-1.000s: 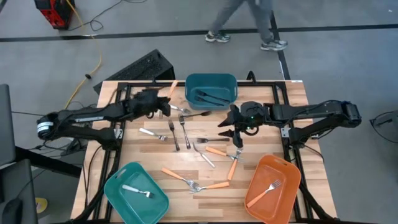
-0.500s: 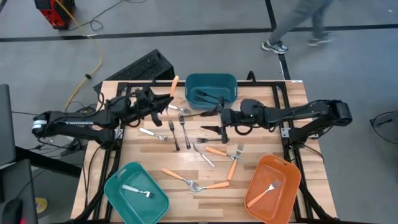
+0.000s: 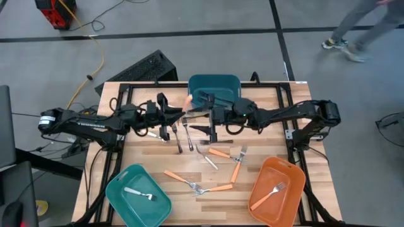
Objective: Sort silverware by color (type)
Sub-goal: Put the orange fork into the orange bin
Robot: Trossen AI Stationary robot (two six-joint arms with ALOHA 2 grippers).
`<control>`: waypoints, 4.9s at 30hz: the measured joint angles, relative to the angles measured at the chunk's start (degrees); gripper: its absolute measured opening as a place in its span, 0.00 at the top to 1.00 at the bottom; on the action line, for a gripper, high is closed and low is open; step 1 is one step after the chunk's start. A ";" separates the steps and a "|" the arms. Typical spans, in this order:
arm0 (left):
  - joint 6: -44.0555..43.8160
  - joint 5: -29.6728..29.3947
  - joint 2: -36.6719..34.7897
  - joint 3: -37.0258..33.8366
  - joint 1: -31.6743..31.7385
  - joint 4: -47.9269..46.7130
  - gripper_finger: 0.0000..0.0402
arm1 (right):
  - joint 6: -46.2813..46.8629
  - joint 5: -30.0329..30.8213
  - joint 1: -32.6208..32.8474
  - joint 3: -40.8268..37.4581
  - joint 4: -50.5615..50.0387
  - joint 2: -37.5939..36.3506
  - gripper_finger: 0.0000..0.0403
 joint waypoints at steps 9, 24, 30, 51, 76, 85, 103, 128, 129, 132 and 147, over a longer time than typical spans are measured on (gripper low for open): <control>8.37 2.51 3.49 0.00 -4.12 4.26 0.95 | -0.02 -0.03 -0.37 0.86 0.95 -0.31 0.26; 8.91 5.73 11.94 0.02 -4.45 12.89 0.95 | -0.02 -1.51 0.92 0.89 -0.01 -0.41 0.26; 8.93 5.71 12.07 0.02 -4.45 13.38 0.95 | -0.16 -1.48 1.15 0.89 -2.19 -0.41 0.31; 9.09 4.54 12.08 0.00 -4.47 11.54 0.90 | 0.44 -1.32 1.43 0.89 -5.33 -0.45 0.79; 2.69 -4.07 11.55 0.02 -4.64 -1.88 0.39 | -8.40 11.24 0.51 0.81 -34.11 -6.53 0.79; 2.28 -4.06 11.53 0.02 -4.64 -2.67 0.39 | -8.42 19.50 6.76 0.89 -56.69 -14.73 0.79; 0.55 -3.20 11.53 0.02 -4.64 -3.19 0.39 | 3.19 26.45 30.94 2.26 -89.32 -16.78 0.79; 0.77 -4.42 11.54 0.02 -4.64 -3.22 0.39 | 38.04 23.89 51.75 16.84 -109.66 -9.69 0.79; 0.76 -4.70 11.53 0.02 -4.64 -3.23 0.39 | 37.86 22.99 52.21 16.84 -109.83 -8.27 0.79; 0.76 -5.48 11.54 0.02 -4.64 -3.23 0.39 | 37.56 18.25 53.31 16.84 -110.73 -4.04 0.79; -0.16 -5.52 11.55 0.02 -4.64 -4.62 0.39 | 37.60 10.98 57.64 16.82 -107.64 10.06 0.79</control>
